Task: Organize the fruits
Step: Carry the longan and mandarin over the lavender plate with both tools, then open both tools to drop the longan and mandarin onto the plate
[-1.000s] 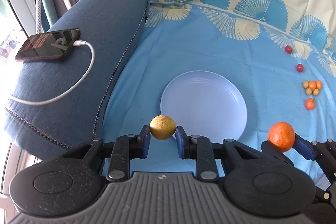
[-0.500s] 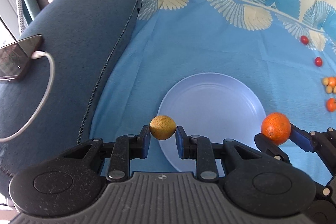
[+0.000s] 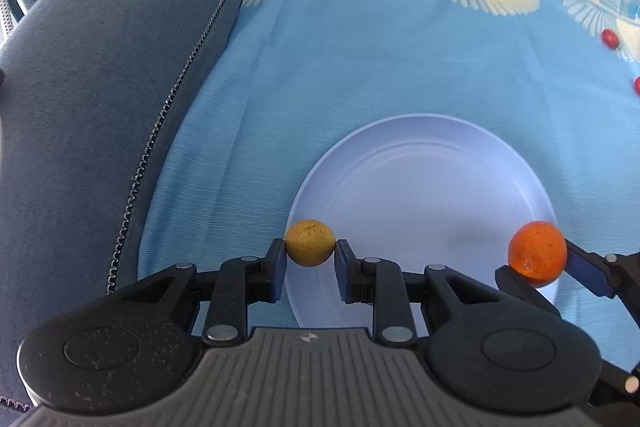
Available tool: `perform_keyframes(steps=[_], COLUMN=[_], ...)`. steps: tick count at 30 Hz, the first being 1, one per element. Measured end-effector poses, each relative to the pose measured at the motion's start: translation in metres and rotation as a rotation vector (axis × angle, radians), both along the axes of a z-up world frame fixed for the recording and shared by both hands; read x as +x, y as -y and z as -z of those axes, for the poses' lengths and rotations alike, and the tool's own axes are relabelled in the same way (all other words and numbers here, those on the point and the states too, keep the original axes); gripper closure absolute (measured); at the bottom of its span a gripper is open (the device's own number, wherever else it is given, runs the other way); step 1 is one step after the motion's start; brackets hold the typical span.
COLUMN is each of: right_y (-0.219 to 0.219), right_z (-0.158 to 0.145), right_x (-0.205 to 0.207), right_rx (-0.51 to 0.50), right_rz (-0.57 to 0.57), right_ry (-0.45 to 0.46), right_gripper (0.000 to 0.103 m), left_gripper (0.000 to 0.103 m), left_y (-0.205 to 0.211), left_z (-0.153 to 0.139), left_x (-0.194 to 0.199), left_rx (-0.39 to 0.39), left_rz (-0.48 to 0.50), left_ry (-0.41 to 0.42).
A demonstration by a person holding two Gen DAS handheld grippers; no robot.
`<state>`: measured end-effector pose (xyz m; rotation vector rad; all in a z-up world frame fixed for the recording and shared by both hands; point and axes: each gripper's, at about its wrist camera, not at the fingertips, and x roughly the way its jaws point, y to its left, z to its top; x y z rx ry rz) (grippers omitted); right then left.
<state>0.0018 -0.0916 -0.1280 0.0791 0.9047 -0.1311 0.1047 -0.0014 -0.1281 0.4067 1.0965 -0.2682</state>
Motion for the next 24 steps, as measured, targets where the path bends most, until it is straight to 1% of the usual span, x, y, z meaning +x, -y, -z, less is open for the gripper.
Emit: perform_keyframes(steps=[1, 2, 3, 4, 5, 6, 7, 8, 9, 10, 12, 13, 16, 19, 24], right_y=[0.000, 0.000, -0.001, -0.001, -0.001, -0.002, -0.002, -0.003, -0.003, -0.003, -0.003, -0.004, -0.010, -0.020, -0.033], right_z=[0.001, 0.003, 0.003, 0.001, -0.002, -0.007, -0.013, -0.019, -0.026, -0.032, -0.044, -0.049, -0.063, -0.079, -0.099], right_x=[0.001, 0.002, 0.003, 0.003, 0.003, 0.001, -0.001, -0.004, -0.007, -0.012, -0.026, -0.033, -0.061, -0.090, -0.129], right_rx=[0.001, 0.002, 0.001, -0.003, -0.011, -0.021, -0.028, -0.035, -0.043, -0.049, -0.042, -0.032, -0.007, 0.014, -0.017], right_rz=[-0.004, -0.009, -0.013, -0.014, -0.017, -0.020, -0.021, -0.021, -0.021, -0.017, -0.003, 0.002, 0.029, 0.062, 0.055], right_ry=[-0.005, -0.011, -0.015, -0.010, -0.001, 0.013, 0.031, 0.046, 0.054, 0.060, 0.064, 0.061, 0.067, 0.100, 0.150], right_gripper=[0.064, 0.064, 0.063, 0.059, 0.054, 0.042, 0.031, 0.026, 0.018, 0.015, 0.009, 0.007, 0.005, 0.001, 0.001], left_gripper=[0.074, 0.071, 0.052, 0.038, 0.010, 0.001, 0.000, 0.000, 0.000, 0.000, 0.000, 0.000, 0.000, 0.000, 0.000], left_y=[0.001, 0.002, 0.002, 0.003, 0.002, -0.001, -0.004, -0.007, -0.009, -0.012, -0.024, -0.030, -0.046, -0.057, -0.074], left_z=[0.002, 0.002, 0.002, 0.000, -0.003, -0.008, -0.015, -0.022, -0.027, -0.033, -0.044, -0.050, -0.066, -0.080, -0.094], left_x=[0.001, 0.002, 0.002, 0.002, 0.000, -0.003, -0.007, -0.012, -0.016, -0.021, -0.035, -0.044, -0.070, -0.095, -0.128], left_rx=[0.002, 0.002, 0.003, 0.000, -0.010, -0.022, -0.034, -0.034, -0.021, -0.011, -0.022, -0.028, -0.045, -0.032, -0.042], left_rz=[0.005, 0.014, 0.025, 0.033, 0.037, 0.035, 0.030, 0.030, 0.031, 0.024, -0.004, -0.015, -0.039, -0.050, -0.059], left_ry=[0.001, 0.009, 0.011, 0.010, 0.020, 0.046, 0.080, 0.103, 0.108, 0.107, 0.105, 0.100, 0.092, 0.118, 0.148])
